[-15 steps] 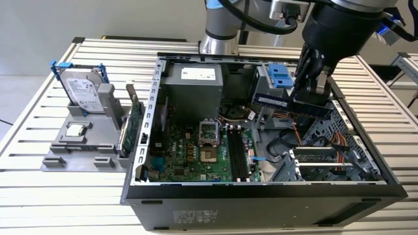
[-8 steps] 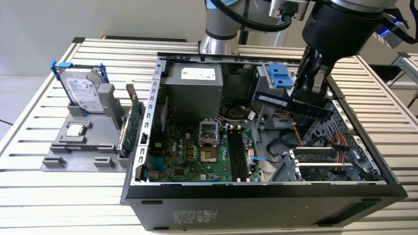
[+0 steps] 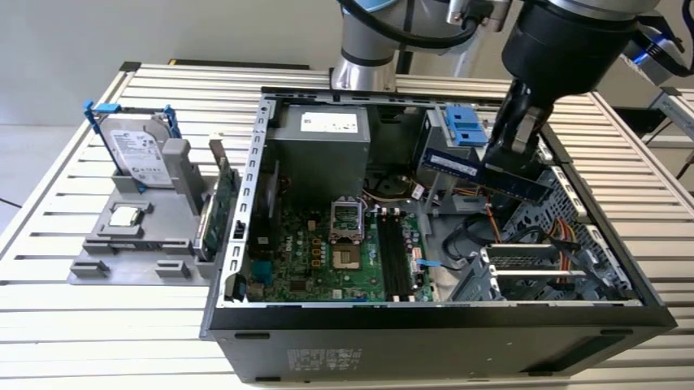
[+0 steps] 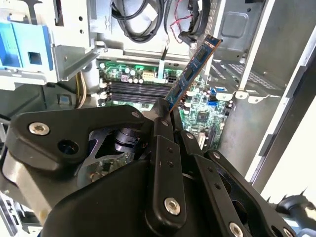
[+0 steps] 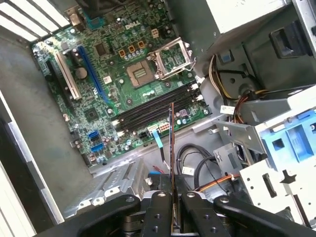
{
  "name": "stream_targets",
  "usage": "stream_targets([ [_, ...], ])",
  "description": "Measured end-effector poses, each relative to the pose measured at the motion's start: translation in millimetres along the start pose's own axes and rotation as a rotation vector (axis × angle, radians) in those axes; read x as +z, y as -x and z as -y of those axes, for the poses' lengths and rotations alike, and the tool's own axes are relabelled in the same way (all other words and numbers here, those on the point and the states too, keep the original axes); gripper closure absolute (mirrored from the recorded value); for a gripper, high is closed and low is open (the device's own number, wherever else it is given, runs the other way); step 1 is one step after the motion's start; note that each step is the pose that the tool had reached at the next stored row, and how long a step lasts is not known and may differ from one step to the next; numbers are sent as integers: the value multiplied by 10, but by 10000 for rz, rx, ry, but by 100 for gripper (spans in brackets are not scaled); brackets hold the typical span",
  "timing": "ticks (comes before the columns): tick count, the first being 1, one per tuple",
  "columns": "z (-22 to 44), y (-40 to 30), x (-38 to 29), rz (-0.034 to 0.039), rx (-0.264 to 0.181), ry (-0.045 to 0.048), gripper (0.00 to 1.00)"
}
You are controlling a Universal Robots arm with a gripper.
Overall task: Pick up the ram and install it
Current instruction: 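Pick up the ram and move it above insertion slot, then insert the ram into the slot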
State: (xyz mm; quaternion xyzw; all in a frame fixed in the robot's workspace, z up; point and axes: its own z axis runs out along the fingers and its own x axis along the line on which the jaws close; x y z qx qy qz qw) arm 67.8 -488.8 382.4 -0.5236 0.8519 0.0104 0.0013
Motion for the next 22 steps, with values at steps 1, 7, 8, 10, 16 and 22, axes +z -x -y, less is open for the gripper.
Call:
stream_targets([
  [1, 0, 0, 0, 2, 101, -2, 100],
  [7, 0, 0, 0, 12, 757, -10, 100],
  [8, 0, 0, 0, 14, 874, -12, 100],
  [10, 0, 0, 0, 18, 1113, -15, 100],
  [16, 0, 0, 0, 29, 1820, -24, 100],
  [22, 0, 0, 0, 41, 2543, -33, 100],
])
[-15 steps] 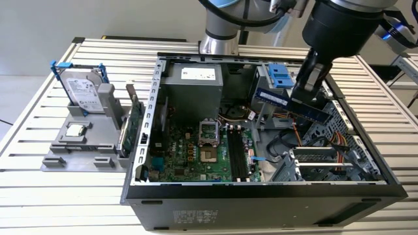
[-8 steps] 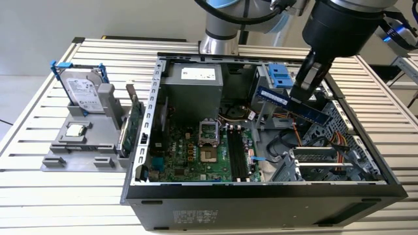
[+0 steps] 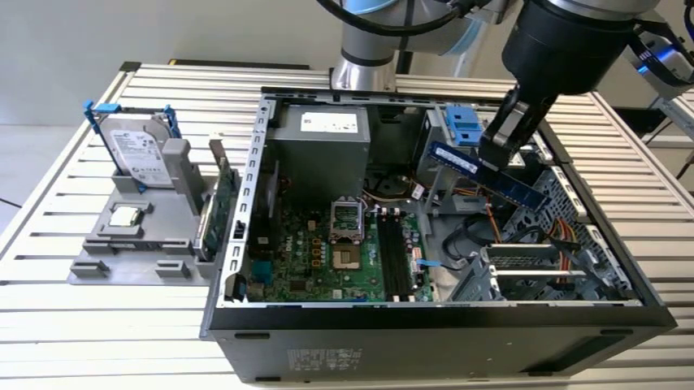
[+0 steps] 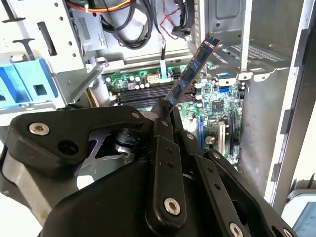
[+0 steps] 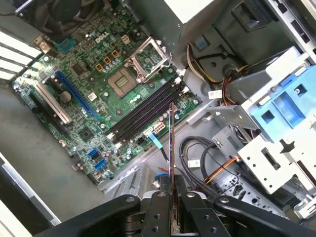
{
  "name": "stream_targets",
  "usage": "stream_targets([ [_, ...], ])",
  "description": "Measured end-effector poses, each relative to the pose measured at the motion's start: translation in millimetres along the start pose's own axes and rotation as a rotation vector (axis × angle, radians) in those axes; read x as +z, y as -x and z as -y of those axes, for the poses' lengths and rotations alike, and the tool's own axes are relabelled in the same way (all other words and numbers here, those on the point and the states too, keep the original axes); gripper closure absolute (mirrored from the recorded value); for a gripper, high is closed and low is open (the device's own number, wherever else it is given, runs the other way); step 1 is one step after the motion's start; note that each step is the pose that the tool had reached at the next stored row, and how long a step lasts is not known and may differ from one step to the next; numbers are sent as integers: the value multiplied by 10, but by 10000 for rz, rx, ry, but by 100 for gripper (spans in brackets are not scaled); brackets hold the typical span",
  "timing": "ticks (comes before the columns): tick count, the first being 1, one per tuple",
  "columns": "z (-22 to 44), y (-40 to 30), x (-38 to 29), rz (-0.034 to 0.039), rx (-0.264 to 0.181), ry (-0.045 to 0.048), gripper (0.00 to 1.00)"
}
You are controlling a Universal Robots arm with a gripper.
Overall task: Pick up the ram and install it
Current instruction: 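Insert the ram into the slot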
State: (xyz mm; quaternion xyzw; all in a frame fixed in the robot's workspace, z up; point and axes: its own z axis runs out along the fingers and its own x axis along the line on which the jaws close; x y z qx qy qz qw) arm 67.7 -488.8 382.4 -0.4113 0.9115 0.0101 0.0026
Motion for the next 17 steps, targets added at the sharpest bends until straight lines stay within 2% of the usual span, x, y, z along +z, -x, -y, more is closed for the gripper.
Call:
stream_targets([
  [17, 0, 0, 0, 32, 1973, -26, 100],
])
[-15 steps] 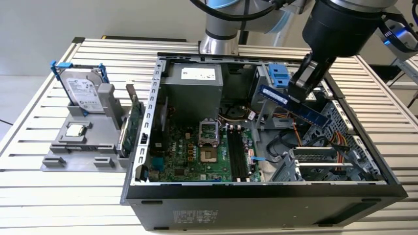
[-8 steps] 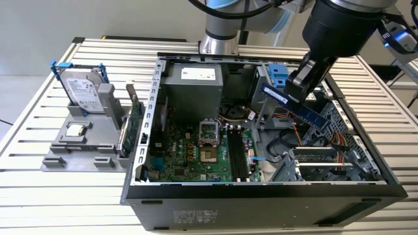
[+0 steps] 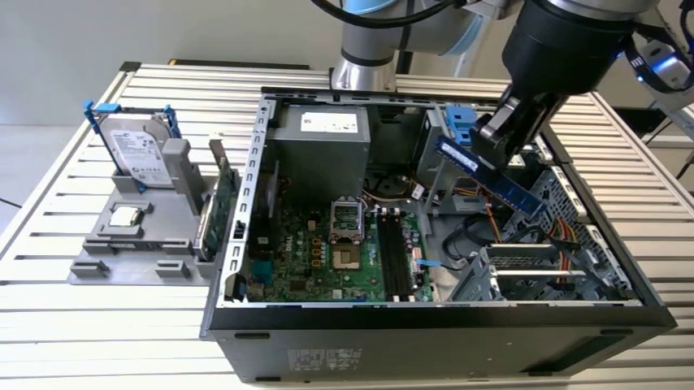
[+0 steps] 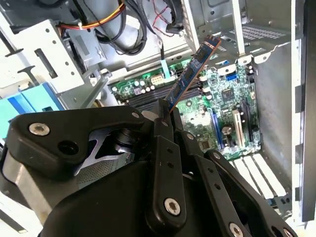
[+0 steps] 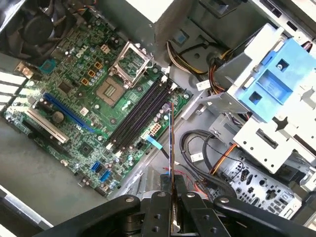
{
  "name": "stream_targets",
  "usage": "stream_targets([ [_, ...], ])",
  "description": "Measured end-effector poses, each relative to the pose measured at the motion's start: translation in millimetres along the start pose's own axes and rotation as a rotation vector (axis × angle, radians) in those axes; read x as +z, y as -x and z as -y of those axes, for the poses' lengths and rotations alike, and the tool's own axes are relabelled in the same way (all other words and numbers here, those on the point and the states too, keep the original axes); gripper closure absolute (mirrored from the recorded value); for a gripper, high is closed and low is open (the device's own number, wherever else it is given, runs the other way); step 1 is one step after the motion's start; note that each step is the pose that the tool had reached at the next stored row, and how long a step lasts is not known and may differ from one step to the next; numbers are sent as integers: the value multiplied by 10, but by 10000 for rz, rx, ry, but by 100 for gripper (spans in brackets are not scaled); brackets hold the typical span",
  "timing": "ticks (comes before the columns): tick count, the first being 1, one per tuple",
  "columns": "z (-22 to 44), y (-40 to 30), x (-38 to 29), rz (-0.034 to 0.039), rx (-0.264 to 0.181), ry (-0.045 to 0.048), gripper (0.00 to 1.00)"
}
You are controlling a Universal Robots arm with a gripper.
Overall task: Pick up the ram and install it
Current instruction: 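Insert the ram into the slot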
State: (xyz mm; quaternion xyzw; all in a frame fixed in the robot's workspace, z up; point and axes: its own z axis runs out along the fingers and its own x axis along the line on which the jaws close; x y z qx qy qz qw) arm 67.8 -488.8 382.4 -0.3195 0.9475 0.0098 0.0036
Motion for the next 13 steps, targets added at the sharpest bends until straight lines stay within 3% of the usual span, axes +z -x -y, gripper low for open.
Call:
stream_targets([
  [13, 0, 0, 0, 25, 1550, -21, 100],
])
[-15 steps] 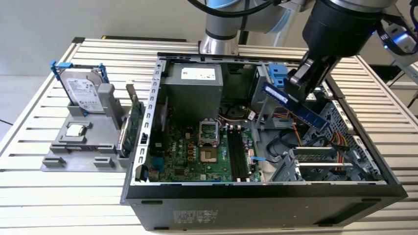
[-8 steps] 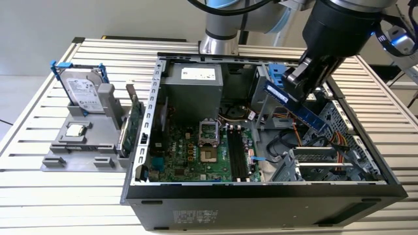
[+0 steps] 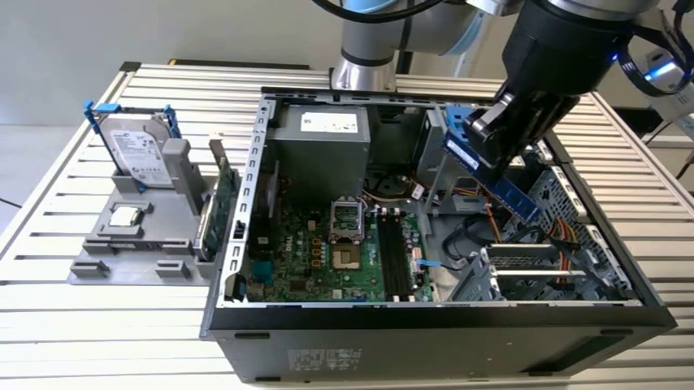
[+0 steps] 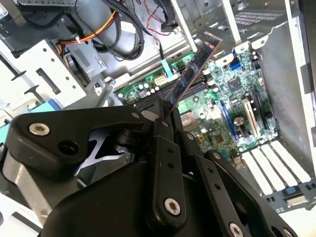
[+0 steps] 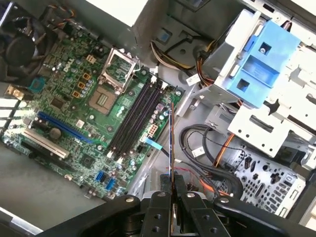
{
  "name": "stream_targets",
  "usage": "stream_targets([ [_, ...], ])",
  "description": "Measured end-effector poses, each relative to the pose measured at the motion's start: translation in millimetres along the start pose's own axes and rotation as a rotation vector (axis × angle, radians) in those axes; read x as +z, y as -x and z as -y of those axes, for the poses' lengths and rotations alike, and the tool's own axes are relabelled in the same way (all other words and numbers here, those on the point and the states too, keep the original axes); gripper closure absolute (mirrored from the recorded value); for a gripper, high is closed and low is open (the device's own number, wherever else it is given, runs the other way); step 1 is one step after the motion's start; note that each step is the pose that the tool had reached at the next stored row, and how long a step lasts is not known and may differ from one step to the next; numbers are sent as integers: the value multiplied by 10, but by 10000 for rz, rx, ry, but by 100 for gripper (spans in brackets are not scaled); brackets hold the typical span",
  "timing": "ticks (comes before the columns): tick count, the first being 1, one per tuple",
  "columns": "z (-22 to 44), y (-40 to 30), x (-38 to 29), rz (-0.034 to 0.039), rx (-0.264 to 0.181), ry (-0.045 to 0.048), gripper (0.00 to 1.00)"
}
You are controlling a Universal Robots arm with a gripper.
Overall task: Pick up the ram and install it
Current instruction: 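Insert the ram into the slot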
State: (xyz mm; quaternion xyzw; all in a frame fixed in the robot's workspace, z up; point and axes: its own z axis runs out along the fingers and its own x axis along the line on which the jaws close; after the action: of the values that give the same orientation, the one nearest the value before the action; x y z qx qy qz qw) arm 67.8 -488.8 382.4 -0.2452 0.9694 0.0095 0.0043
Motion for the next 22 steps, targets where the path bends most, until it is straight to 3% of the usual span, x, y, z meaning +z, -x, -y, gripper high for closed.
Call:
stream_targets([
  [22, 0, 0, 0, 44, 2653, -34, 100],
])
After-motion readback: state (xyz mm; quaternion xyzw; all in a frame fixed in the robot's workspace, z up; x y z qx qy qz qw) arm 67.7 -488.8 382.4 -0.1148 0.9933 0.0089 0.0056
